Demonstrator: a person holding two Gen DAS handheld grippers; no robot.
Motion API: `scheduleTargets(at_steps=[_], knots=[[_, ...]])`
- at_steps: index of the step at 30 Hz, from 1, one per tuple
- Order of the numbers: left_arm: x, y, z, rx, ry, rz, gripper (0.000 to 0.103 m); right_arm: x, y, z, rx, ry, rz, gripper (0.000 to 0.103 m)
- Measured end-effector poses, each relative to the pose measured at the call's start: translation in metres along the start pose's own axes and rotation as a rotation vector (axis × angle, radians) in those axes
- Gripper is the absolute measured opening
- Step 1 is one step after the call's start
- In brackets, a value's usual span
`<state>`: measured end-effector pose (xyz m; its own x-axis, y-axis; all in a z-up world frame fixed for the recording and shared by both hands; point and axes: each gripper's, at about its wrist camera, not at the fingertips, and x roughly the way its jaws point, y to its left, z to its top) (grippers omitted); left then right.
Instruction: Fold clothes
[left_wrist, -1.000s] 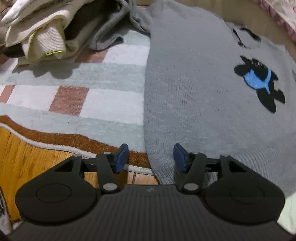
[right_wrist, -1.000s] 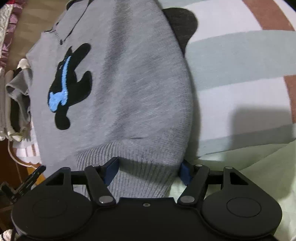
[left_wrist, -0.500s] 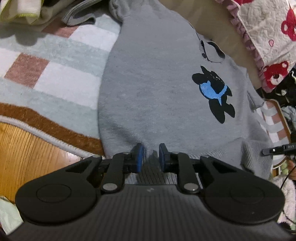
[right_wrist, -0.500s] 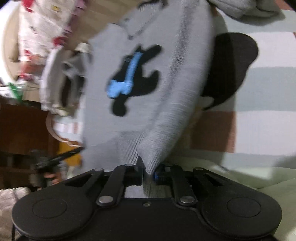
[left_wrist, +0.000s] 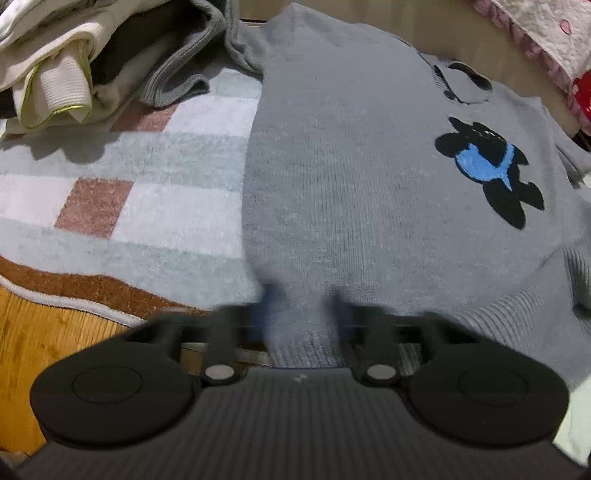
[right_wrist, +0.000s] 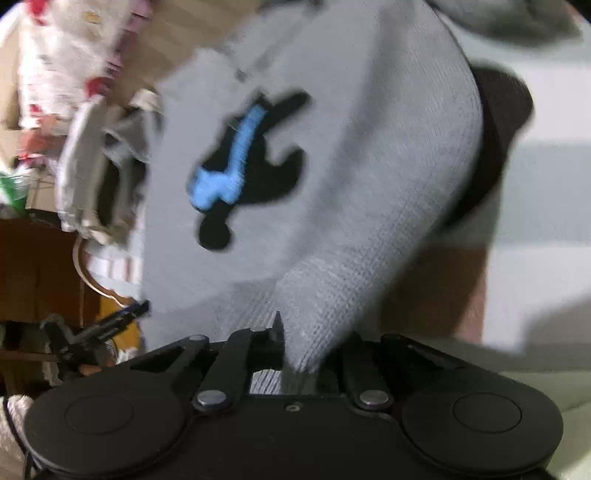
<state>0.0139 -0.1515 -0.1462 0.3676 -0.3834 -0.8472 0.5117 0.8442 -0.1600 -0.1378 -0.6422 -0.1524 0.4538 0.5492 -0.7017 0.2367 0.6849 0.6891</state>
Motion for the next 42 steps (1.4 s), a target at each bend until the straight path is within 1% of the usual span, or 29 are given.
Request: scheduleTargets(at_steps=[3, 4, 6, 7, 8, 10, 11, 12, 13, 14, 15, 16, 17, 18, 19, 21, 22, 24, 26, 27, 30, 32, 34, 35, 36, 37, 38, 40, 42], knots=[[0.002, -0.006, -0.004, 0.003, 0.002, -0.02, 0.015, -0.008, 0.006, -0.003, -0.046, -0.039, 0.038, 0.011], [0.004, -0.009, -0.005, 0.016, -0.005, -0.009, 0.018, -0.01, 0.006, -0.003, -0.045, -0.044, 0.06, 0.011], [0.007, -0.013, -0.004, 0.017, -0.01, -0.008, 0.033, -0.014, 0.004, -0.001, -0.03, -0.047, 0.115, 0.011], [0.008, -0.013, -0.003, 0.008, -0.009, -0.014, 0.037, -0.014, 0.003, -0.001, -0.021, -0.044, 0.132, 0.011], [0.009, -0.013, -0.001, -0.001, -0.007, -0.02, 0.04, -0.012, 0.002, -0.001, -0.008, -0.035, 0.134, 0.015], [0.012, -0.011, 0.003, -0.015, -0.021, -0.033, 0.048, -0.006, 0.001, -0.001, 0.017, -0.015, 0.122, 0.016], [0.015, -0.009, 0.005, -0.016, -0.036, -0.041, 0.061, -0.001, 0.001, 0.0, 0.031, -0.011, 0.084, 0.029], [0.018, -0.01, 0.007, -0.014, -0.05, -0.053, 0.077, 0.004, 0.0, 0.002, 0.046, -0.021, 0.037, 0.05], [0.022, -0.015, 0.008, 0.0, -0.056, -0.043, 0.08, 0.009, -0.001, 0.003, 0.062, -0.031, -0.009, 0.055], [0.025, -0.021, 0.009, 0.019, -0.063, -0.032, 0.079, 0.014, -0.001, 0.005, 0.077, -0.041, -0.056, 0.055], [0.025, -0.029, 0.009, 0.068, -0.074, -0.013, 0.064, 0.019, -0.002, 0.006, 0.092, -0.051, -0.102, 0.053], [0.025, -0.038, 0.01, 0.117, -0.086, 0.006, 0.047, 0.022, -0.003, 0.007, 0.106, -0.068, -0.12, 0.048], [0.025, -0.045, 0.01, 0.159, -0.095, 0.019, 0.012, 0.02, -0.003, 0.007, 0.111, -0.085, -0.098, 0.023], [0.022, -0.045, 0.013, 0.152, -0.092, -0.006, 0.012, 0.017, -0.002, 0.007, 0.107, -0.09, -0.077, 0.009], [0.016, -0.045, 0.017, 0.127, -0.098, -0.005, 0.012, 0.013, -0.001, 0.006, 0.103, -0.095, -0.055, 0.009], [-0.003, -0.043, 0.022, 0.104, -0.142, -0.01, 0.011, -0.001, 0.002, 0.005, 0.109, -0.102, -0.032, 0.009], [-0.015, -0.044, 0.025, 0.109, -0.17, -0.012, 0.01, -0.011, 0.003, 0.004, 0.124, -0.102, -0.019, 0.009], [-0.046, -0.044, 0.031, 0.117, -0.228, -0.023, 0.008, -0.032, 0.007, 0.002, 0.167, -0.097, 0.027, 0.009], [-0.081, -0.04, 0.04, 0.118, -0.284, -0.032, 0.008, -0.053, 0.019, 0.0, 0.159, -0.101, 0.076, 0.009], [-0.094, -0.036, 0.045, 0.101, -0.296, -0.058, 0.008, -0.064, 0.027, -0.001, 0.146, -0.106, 0.101, 0.009], [-0.126, -0.028, 0.054, 0.069, -0.32, -0.093, 0.007, -0.093, 0.052, -0.004, 0.098, -0.118, 0.192, 0.009], [-0.145, -0.021, 0.05, 0.034, -0.318, -0.131, 0.007, -0.108, 0.07, -0.01, 0.05, -0.121, 0.231, 0.009], [-0.153, -0.014, 0.038, 0.021, -0.296, -0.104, 0.007, -0.119, 0.082, -0.021, 0.004, -0.12, 0.231, 0.009], [-0.147, -0.009, 0.031, 0.018, -0.258, -0.081, 0.007, -0.12, 0.083, -0.027, -0.007, -0.107, 0.214, 0.009], [-0.141, -0.004, 0.023, 0.015, -0.22, -0.059, 0.007, -0.116, 0.085, -0.036, -0.036, -0.085, 0.175, 0.009], [-0.133, 0.001, 0.016, 0.012, -0.178, -0.037, 0.008, -0.11, 0.088, -0.044, -0.07, -0.057, 0.107, 0.009], [-0.115, 0.004, 0.008, 0.009, -0.104, -0.017, 0.008, -0.099, 0.088, -0.051, -0.1, -0.02, 0.011, 0.009], [-0.086, 0.004, -0.001, 0.02, -0.003, 0.004, 0.009, -0.074, 0.082, -0.058, -0.119, 0.046, -0.127, 0.013], [-0.071, -0.002, 0.0, 0.043, 0.035, 0.065, 0.01, -0.055, 0.079, -0.061, -0.127, 0.077, -0.234, 0.022]])
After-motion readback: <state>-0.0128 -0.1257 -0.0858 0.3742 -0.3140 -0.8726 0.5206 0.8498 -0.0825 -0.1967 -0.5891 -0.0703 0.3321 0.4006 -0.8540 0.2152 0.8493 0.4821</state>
